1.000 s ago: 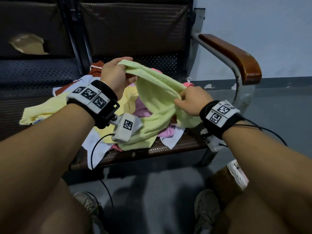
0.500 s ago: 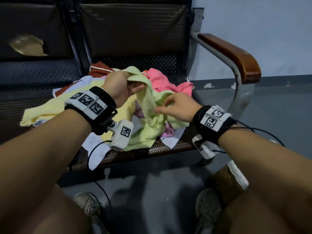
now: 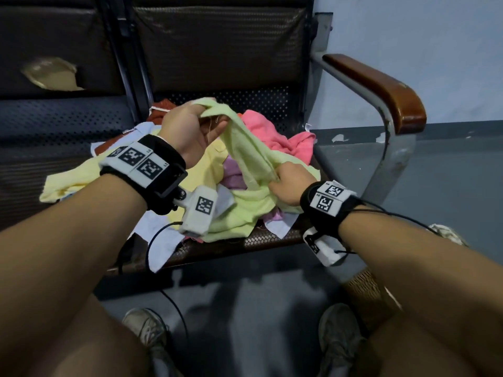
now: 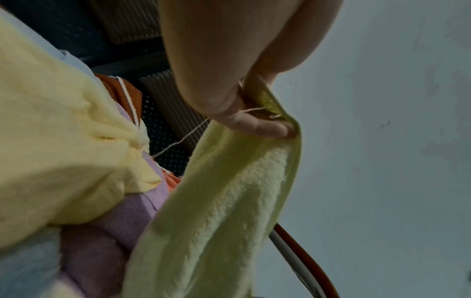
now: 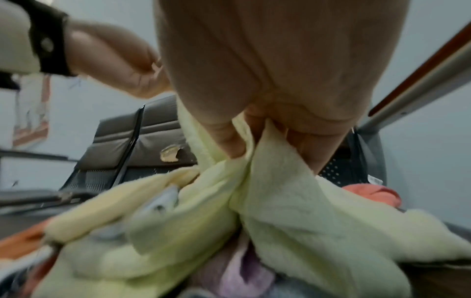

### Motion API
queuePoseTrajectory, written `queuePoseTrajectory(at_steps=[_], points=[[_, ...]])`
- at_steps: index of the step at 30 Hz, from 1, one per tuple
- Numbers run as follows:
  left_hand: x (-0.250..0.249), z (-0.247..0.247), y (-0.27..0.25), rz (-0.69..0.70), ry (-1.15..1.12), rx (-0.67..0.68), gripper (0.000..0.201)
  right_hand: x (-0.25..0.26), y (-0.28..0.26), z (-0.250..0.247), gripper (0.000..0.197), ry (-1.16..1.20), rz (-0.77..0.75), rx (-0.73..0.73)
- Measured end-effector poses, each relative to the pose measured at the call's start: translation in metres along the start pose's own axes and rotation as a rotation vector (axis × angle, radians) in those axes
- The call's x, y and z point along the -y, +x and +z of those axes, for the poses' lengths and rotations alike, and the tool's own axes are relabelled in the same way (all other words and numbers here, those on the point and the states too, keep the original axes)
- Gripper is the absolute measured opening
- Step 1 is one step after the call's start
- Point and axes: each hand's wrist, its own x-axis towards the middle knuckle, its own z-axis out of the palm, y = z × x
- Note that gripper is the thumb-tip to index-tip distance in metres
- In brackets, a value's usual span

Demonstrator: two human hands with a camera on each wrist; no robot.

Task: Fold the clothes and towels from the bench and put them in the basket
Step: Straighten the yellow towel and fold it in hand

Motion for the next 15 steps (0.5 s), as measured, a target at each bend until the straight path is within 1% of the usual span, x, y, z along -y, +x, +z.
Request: queuePoseTrajectory(at_steps=[2, 3, 5, 6, 7, 8, 9, 12, 15], points=[[-0.001, -0.01, 0.007, 0.012, 0.0, -0.081, 0.023, -0.001, 0.003, -0.013, 0.03, 0.183, 0.07, -0.048], [-0.001, -0.015, 0.01, 0.019, 0.026, -0.124, 0.024, -0.002, 0.005, -0.022, 0.034, 0.295, 0.111, -0.091], [0.0, -0.023, 0.015, 0.028, 0.115, -0.184, 0.026, -0.004, 0.008, -0.041, 0.035, 0.501, 0.16, -0.209], [0.001, -0.025, 0.017, 0.03, 0.159, -0.199, 0.028, -0.005, 0.009, -0.048, 0.035, 0.573, 0.157, -0.275], [0.001, -0.027, 0.019, 0.035, 0.187, -0.213, 0.031, -0.007, 0.008, -0.053, 0.037, 0.582, 0.12, -0.326], [0.001, -0.028, 0.021, 0.041, 0.196, -0.228, 0.033, -0.009, 0.006, -0.056, 0.041, 0.531, 0.054, -0.341], [-0.001, -0.029, 0.023, 0.047, 0.192, -0.241, 0.035, -0.013, 0.004, -0.058, 0.044, 0.456, -0.022, -0.313], [-0.007, -0.034, 0.026, 0.057, 0.213, -0.266, 0.035, -0.026, -0.001, -0.061, 0.044, 0.248, -0.195, -0.167], [-0.007, -0.04, 0.027, 0.058, 0.243, -0.278, 0.036, -0.038, -0.002, -0.057, 0.051, 0.007, -0.246, -0.109]])
